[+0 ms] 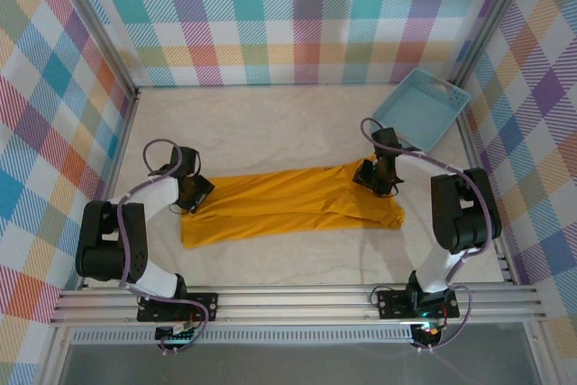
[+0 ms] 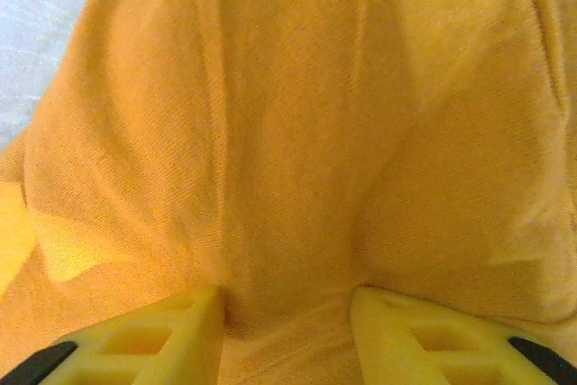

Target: Fold the inside-out t-shirt

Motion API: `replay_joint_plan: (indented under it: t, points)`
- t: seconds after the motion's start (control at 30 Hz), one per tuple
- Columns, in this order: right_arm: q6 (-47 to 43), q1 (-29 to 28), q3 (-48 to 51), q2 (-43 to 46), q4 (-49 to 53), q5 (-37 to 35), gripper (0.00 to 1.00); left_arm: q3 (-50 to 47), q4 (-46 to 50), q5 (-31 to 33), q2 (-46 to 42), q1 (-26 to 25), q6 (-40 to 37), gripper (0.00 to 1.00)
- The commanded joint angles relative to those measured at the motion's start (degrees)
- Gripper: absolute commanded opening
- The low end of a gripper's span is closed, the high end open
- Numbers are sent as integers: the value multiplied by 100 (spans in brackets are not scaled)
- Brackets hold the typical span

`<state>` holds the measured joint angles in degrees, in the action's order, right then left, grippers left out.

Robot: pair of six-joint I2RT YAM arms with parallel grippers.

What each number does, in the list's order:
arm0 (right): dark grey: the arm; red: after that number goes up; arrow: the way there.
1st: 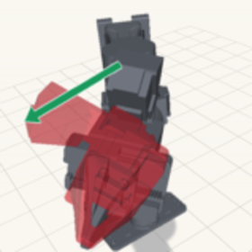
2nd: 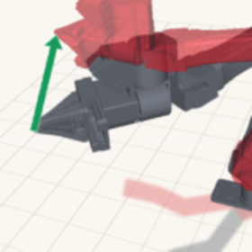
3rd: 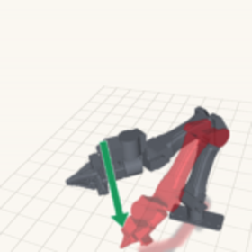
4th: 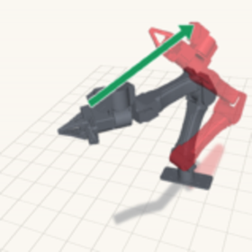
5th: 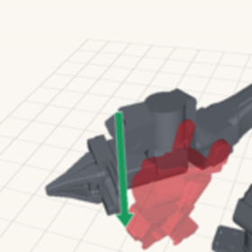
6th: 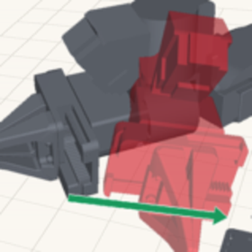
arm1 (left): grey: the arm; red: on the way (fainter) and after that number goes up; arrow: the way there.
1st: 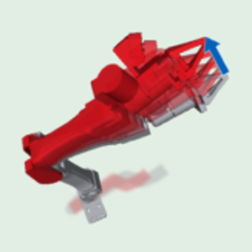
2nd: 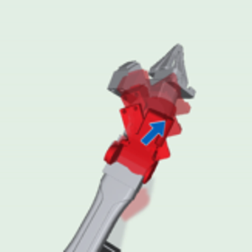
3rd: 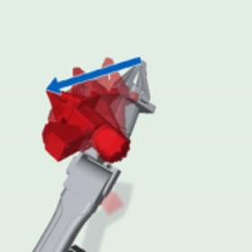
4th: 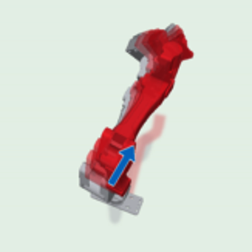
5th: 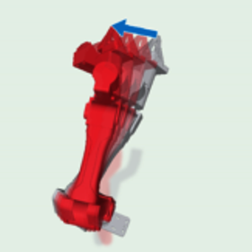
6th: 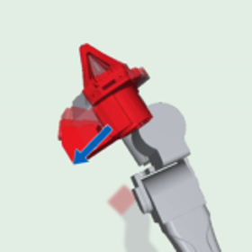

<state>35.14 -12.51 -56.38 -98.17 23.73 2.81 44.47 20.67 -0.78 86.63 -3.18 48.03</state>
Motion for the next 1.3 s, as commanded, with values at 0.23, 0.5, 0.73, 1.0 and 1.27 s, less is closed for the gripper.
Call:
replay_joint_plan:
  t: [0.23, 0.5, 0.73, 1.0, 1.27]
  points:
    - [-705, 11, -366, 264, 219, -104, 45, 1450, 1201, 388, 256, 57, -1025, 56]
    - [-666, -23, -503, 152, 324, -251, 46, 1885, 1136, 629, 1291, 28, -1059, 53]
    - [-492, 105, -552, -112, 599, -685, 50, 2002, 1035, 698, 1664, 193, -1018, 24]
    - [-431, 201, -454, -311, 633, -993, 50, 2052, 1054, 791, 1647, 497, -965, 8]
    - [-608, 219, -512, -179, 707, -953, 54, 2098, 1306, 806, 1451, 546, -962, 18]
